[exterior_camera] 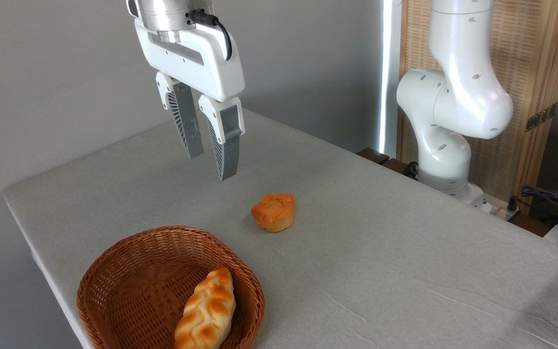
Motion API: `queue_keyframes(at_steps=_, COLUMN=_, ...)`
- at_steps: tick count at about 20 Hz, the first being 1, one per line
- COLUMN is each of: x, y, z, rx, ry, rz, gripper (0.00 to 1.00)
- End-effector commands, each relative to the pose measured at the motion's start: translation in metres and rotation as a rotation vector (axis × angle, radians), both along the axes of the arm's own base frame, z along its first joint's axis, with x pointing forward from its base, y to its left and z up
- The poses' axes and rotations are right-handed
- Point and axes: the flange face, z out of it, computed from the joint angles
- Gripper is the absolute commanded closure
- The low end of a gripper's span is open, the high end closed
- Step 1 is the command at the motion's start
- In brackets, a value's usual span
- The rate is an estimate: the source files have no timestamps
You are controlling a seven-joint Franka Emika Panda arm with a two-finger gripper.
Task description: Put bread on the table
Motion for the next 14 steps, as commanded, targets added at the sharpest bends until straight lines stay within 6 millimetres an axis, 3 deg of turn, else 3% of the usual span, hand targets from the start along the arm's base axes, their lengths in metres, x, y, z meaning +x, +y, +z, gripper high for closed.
queue_keyframes(at_steps=1, x=-0.001, y=0.004, z=0.003, rx=0.001, ry=0.009, rz=-0.01, gripper=0.0)
queue_keyframes(at_steps=10, x=-0.003, y=0.005, z=0.004, rx=-0.005, ry=0.01, rz=-0.001, gripper=0.0)
queue_keyframes(at_steps=14, x=-0.008, y=0.014, z=0.004, rx=-0.009, ry=0.002, rz=0.017, gripper=0.0)
